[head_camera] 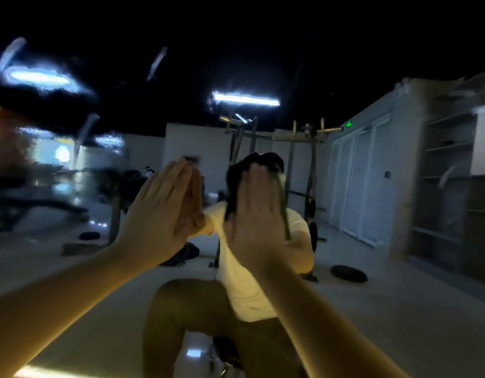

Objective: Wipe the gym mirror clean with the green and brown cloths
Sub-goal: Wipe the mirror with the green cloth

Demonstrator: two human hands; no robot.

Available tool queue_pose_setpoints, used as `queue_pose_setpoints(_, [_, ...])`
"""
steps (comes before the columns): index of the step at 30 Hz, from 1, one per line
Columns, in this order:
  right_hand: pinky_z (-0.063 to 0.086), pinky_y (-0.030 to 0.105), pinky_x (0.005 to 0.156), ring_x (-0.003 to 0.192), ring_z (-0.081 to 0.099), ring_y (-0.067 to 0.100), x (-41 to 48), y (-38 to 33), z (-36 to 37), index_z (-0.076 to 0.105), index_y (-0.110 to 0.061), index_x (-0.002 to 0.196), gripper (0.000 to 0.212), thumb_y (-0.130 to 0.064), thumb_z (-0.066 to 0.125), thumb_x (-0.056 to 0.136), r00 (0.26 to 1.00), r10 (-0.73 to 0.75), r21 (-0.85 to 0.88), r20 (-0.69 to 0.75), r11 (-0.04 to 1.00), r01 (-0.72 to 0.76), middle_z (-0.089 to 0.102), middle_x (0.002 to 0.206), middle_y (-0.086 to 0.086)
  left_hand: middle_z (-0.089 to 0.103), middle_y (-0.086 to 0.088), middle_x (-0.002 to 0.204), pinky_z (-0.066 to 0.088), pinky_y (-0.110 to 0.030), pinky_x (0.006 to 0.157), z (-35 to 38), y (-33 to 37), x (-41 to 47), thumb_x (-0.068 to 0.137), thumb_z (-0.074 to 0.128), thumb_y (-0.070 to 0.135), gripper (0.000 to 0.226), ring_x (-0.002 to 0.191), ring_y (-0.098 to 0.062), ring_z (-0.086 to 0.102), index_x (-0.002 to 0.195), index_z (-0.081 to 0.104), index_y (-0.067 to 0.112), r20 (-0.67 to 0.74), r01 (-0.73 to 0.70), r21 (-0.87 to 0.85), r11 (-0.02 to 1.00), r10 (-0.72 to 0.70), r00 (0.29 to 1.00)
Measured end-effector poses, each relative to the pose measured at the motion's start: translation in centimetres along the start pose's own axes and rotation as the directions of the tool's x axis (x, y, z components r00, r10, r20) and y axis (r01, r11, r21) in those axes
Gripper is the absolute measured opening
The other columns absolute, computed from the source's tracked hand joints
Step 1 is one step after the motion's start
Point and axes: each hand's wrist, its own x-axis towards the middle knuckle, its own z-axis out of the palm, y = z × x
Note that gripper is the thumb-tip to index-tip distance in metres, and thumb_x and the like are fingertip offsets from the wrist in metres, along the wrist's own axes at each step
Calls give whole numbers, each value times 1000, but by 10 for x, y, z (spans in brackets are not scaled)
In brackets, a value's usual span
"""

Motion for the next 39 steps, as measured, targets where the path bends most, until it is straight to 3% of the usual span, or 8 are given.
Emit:
queue_pose_setpoints(4, [-10, 46, 128, 159, -4, 33, -7, -66, 16, 15, 0, 162, 71, -40, 28, 104, 944, -308, 3, 118, 951, 310, 5, 170, 22, 35, -23, 161, 31, -60, 120, -1, -26, -28, 98, 32, 27, 65, 150, -39, 31, 156, 33, -2, -29, 1, 25, 1000, 0, 1000])
queue_pose_setpoints(8, [-2, 44, 129, 160, -1, 27, -27, -17, 7, 17, -6, 163, 70, -40, 32, 104, 901, -403, -16, 159, 912, 410, 9, 171, 14, 28, -21, 166, 24, -55, 124, 5, -30, -36, 100, 32, 43, 75, 154, -38, 27, 160, 26, -1, -29, 6, 22, 1000, -5, 1000])
queue_pose_setpoints(14, [23, 57, 124, 157, 15, 36, -69, 141, -39, 25, 0, 159, 73, -31, 42, 96, 990, 71, -175, 124, 983, -49, 19, 168, 21, 7, -21, 171, 18, -57, 127, 44, 2, -28, 101, 34, 61, 91, 159, -33, 9, 162, 11, -3, -15, 40, -1, 999, -40, 999])
queue_pose_setpoints(21, [22, 59, 124, 153, 22, 46, -70, 98, -18, 25, 12, 155, 74, -34, 28, 97, 830, 557, -102, 14, 827, -553, 24, 162, 34, 3, -23, 171, 14, -56, 128, 55, 2, -27, 101, 32, 58, 91, 160, -35, 4, 161, 9, -6, -66, 28, -19, 999, -29, 997])
queue_pose_setpoints(27, [1, 47, 129, 159, 5, 33, -73, -63, 25, 27, -2, 158, 62, -35, 35, 106, 993, 110, 63, 49, 992, -113, 18, 168, 21, 16, -22, 169, 10, -49, 129, 37, -15, -33, 104, 37, 40, 74, 159, -33, 12, 161, 17, -2, -99, -98, -74, 992, 91, 991])
queue_pose_setpoints(32, [4, 44, 130, 159, 12, 27, -86, -32, 14, 35, -8, 158, 62, -37, 44, 104, 944, -284, 14, 167, 958, 285, 23, 168, 14, 13, -23, 170, 13, -55, 128, 33, -28, -51, 101, 37, 37, 75, 159, -36, 12, 161, 16, -4, -93, -58, -126, 990, 46, 995])
queue_pose_setpoints(36, [23, 53, 125, 156, 23, 33, -111, 68, -11, 37, -2, 156, 60, -35, 42, 106, 977, 205, -29, 67, 979, -203, 32, 163, 21, 6, -24, 170, 14, -59, 127, 51, -24, -57, 103, 36, 51, 85, 159, -37, 6, 161, 12, -7, -80, 6, -70, 998, -11, 997])
queue_pose_setpoints(39, [15, 54, 127, 157, 13, 39, -130, 106, -19, 16, 7, 160, 72, -38, 24, 103, 836, 548, -55, -5, 835, -548, 15, 167, 27, 3, -26, 170, 12, -60, 126, 63, -16, -53, 103, 29, 58, 89, 159, -40, 3, 160, 9, -8, -94, 58, -57, 997, -63, 994])
